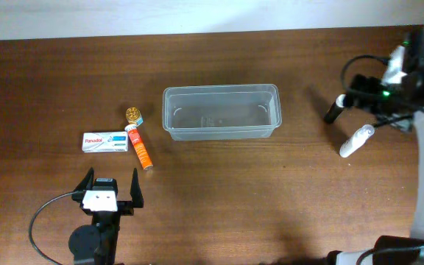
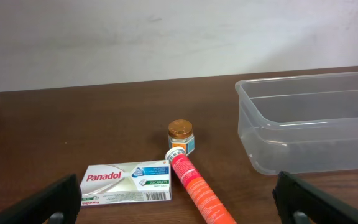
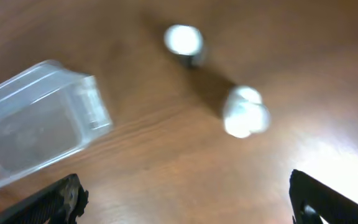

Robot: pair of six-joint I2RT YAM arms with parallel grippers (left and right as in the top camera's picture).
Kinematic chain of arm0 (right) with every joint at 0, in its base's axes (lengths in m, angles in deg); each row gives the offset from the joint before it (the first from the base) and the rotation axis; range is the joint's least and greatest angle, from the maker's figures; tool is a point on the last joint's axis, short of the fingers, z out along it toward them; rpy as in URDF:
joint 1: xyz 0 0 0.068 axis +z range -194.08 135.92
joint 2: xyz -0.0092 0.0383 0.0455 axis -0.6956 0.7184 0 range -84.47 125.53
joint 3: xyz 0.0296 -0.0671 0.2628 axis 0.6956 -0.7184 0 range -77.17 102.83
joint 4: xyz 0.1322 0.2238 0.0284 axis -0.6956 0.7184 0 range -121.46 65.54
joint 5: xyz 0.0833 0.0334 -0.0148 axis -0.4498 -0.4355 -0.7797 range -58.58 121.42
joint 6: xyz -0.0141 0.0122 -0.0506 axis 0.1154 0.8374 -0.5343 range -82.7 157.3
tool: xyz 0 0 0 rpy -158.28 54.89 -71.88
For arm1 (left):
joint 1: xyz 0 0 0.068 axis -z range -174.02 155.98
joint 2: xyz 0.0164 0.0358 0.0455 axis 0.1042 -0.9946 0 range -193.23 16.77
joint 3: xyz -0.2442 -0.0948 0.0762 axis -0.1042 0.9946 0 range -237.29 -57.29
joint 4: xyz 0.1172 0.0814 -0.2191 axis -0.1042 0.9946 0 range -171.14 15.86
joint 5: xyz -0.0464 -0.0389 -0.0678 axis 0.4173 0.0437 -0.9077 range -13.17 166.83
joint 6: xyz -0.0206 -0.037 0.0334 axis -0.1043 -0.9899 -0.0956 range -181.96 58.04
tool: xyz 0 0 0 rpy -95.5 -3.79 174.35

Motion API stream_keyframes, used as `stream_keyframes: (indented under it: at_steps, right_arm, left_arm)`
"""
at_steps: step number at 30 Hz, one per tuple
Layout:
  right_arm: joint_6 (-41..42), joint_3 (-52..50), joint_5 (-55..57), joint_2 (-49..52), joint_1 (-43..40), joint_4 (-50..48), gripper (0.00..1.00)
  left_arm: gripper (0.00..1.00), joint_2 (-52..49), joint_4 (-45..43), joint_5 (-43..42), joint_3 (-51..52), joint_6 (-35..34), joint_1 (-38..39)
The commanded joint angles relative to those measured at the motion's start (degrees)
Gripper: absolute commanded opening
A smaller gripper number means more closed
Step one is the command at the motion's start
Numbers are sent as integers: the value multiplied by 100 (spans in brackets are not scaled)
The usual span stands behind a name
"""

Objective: Pack container
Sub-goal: 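Move the right gripper over the white bottle with clear cap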

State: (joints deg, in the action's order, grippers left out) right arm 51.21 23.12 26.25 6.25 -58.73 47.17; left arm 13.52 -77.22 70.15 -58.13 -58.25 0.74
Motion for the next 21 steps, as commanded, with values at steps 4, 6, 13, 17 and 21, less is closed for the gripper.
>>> stream_keyframes:
  at_steps: [4, 6, 13, 17, 21]
  right_arm:
    - [133, 22, 221, -33, -750, 109, 98]
    - [22, -48, 221, -33, -789, 57, 98]
    - [-164, -586, 247, -33, -787, -442, 98]
    - [-160, -1156, 240, -33, -787, -859, 98]
    - [-144, -1847, 243, -33, -787, -1346, 98]
  left_arm:
    - [100, 33, 2, -15, 35, 92, -24]
    - [100, 33, 4, -13, 35, 92, -24]
    - [100, 33, 2, -15, 35, 92, -24]
    - [100, 33, 4, -13, 35, 92, -24]
    - [100, 33, 4, -15, 35, 92, -24]
